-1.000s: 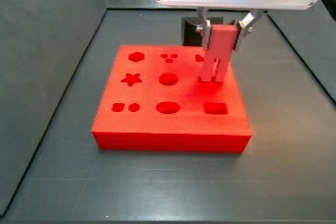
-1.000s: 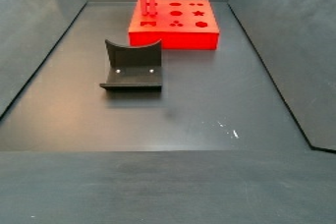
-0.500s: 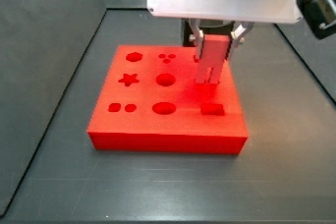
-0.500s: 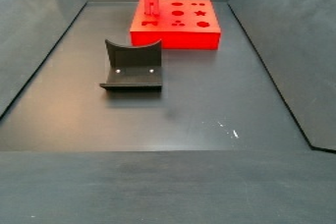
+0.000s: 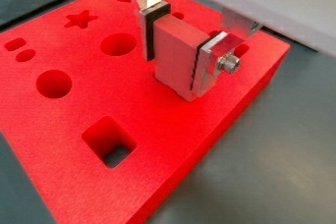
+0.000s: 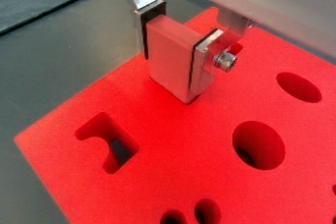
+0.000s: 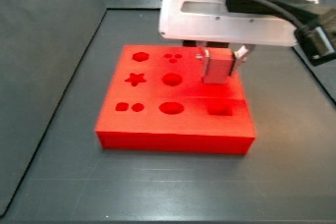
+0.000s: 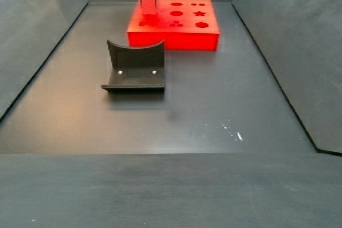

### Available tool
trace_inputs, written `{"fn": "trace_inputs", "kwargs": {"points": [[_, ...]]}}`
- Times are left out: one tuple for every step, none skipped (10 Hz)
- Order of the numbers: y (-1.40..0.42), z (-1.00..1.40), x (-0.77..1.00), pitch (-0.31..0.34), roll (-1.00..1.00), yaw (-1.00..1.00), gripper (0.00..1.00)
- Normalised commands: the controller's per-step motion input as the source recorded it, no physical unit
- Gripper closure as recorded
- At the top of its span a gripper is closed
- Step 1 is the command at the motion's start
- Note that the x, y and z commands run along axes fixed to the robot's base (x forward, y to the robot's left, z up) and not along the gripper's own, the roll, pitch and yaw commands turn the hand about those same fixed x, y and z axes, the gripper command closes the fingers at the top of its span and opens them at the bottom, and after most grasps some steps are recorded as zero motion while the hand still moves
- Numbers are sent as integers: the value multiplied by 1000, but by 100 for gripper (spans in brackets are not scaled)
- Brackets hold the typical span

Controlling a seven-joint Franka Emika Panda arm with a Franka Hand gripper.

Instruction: Insert the double-square object.

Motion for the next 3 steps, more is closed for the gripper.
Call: {"fn": "trace_inputs", "kwargs": {"points": [[57, -354, -126, 0, 29, 0, 100], [0, -91, -14, 30, 56, -49, 100], [0, 0, 0, 0, 0, 0, 100]]}}
